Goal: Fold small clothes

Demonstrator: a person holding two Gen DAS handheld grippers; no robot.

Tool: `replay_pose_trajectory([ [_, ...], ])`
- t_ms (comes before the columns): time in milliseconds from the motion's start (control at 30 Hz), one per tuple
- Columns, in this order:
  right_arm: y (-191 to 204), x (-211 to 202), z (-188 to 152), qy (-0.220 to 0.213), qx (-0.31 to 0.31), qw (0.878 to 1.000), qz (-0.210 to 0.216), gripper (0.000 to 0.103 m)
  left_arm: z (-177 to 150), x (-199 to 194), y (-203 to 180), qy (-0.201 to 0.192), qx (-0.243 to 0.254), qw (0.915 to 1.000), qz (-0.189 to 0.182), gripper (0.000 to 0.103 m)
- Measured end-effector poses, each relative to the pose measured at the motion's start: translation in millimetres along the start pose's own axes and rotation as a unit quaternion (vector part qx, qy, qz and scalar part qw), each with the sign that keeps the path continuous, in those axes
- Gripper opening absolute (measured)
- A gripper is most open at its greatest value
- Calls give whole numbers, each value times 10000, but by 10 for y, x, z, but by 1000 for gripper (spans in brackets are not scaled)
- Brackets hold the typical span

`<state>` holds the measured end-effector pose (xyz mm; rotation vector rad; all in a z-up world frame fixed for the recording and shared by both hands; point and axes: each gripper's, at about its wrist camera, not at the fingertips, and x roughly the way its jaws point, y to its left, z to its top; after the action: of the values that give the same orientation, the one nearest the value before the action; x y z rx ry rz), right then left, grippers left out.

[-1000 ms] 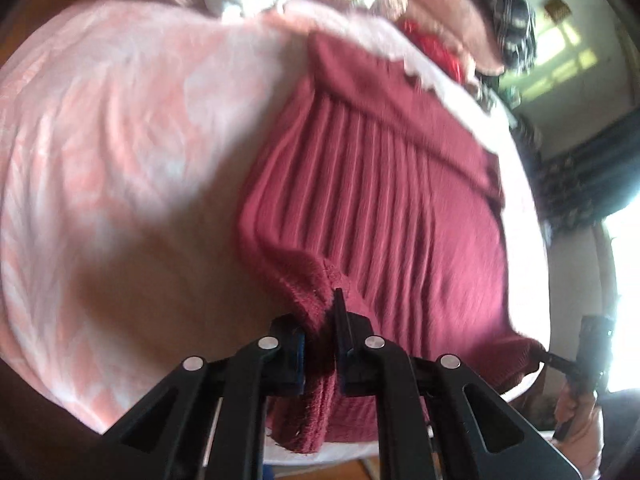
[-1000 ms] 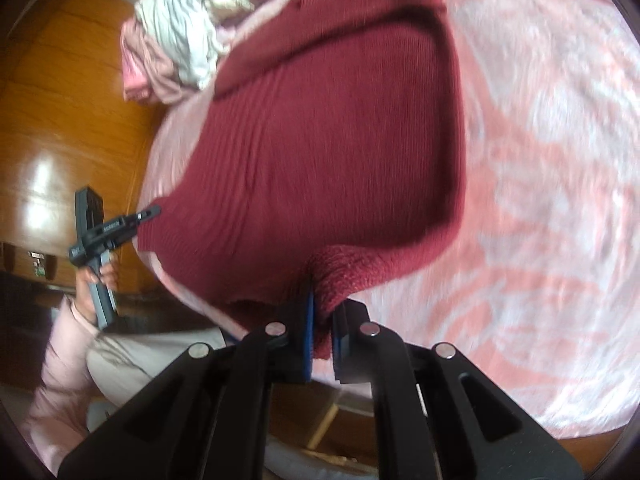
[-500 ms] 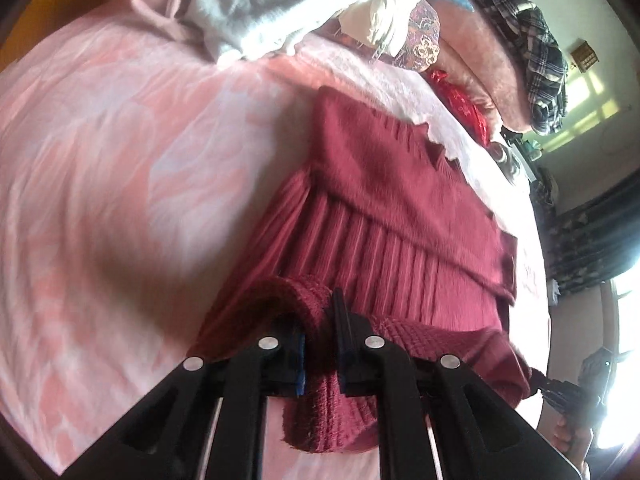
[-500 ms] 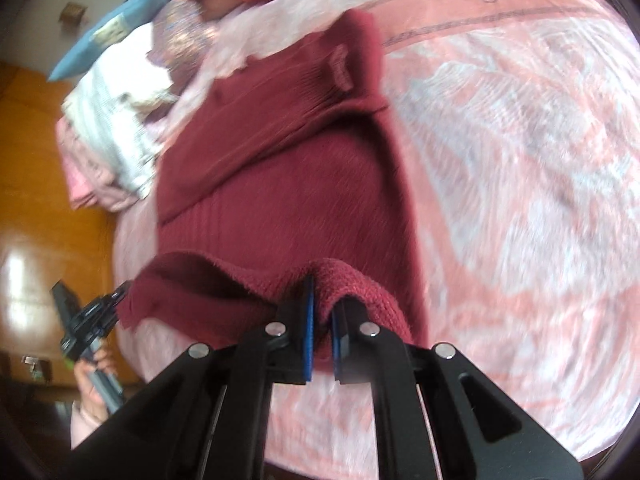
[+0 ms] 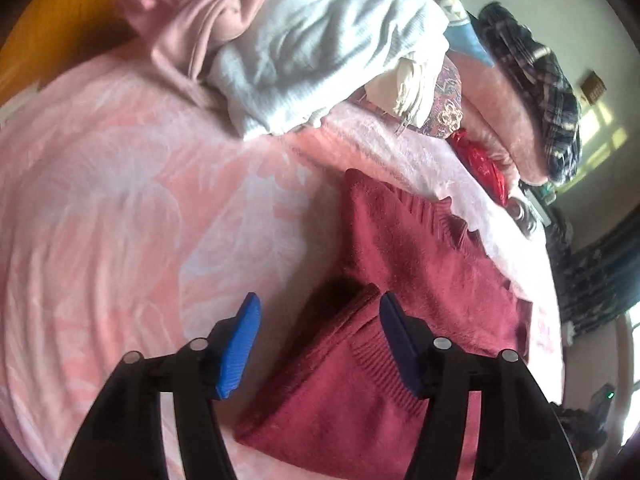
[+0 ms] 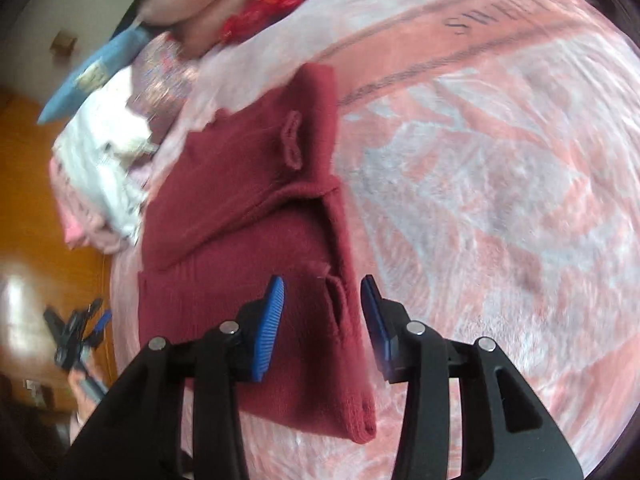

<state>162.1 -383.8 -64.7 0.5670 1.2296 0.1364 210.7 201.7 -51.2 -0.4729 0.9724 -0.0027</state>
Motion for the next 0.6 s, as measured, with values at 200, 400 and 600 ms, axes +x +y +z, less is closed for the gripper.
replay_pose_trajectory([
  [200,177,265,-53,490,-668,9959,-371,47,-109,274,-276,400,846,9956,-26,69],
  [400,229,510,-57,786,-930,9910,-551,55,-262,567,-488,811,1389,9870,-44,75],
  [600,535,651,-133,754,-1893,9752,-864,8,-437,749,-580,1019,1869,9770,140,58],
])
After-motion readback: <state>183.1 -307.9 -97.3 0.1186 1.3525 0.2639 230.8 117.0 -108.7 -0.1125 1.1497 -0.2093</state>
